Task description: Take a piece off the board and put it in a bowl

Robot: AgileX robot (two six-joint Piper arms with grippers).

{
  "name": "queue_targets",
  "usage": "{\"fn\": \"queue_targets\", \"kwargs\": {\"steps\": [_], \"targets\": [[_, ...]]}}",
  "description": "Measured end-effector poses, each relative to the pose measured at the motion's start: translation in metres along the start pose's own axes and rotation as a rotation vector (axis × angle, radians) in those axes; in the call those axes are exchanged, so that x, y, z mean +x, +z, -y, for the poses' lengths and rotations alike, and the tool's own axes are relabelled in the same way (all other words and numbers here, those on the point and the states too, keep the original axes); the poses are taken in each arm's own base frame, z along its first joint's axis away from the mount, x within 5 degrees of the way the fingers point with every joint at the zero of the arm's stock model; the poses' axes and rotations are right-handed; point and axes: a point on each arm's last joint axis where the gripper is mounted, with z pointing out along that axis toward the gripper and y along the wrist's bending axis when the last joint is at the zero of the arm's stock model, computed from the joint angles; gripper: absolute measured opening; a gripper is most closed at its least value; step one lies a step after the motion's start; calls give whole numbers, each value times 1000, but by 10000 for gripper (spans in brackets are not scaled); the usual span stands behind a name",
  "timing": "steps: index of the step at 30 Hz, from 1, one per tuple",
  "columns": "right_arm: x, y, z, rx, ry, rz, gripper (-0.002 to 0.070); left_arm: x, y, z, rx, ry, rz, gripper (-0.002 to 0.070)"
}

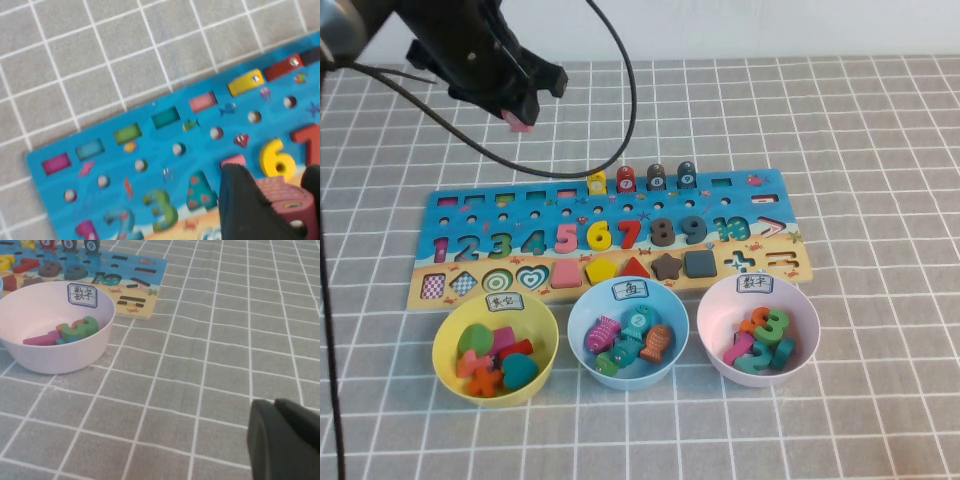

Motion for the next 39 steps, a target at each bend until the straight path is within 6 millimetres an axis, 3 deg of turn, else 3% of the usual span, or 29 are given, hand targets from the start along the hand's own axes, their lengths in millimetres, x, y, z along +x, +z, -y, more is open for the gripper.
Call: {"fn": "queue_targets", "kwargs": {"steps": [8, 14, 18, 23, 28, 34, 39], "targets": [[0, 0, 0, 0, 0, 0, -17, 53, -35, 32, 17, 84, 45, 201], [0, 0, 0, 0, 0, 0, -17, 125, -53, 60, 73, 167, 145, 201], [0, 0, 0, 0, 0, 0, -17, 163, -53, 67, 102, 208, 219, 201], [0, 0, 0, 0, 0, 0, -17, 205, -33, 75, 126, 294, 220, 201], [0, 0, 0, 0, 0, 0, -17, 222, -21, 87, 158, 344, 225, 201], [0, 0, 0, 0, 0, 0, -17, 219, -22, 97, 184, 366, 296, 201], [0, 0, 0, 0, 0, 0, -17, 222, -6, 105, 206, 339, 236, 201]]}}
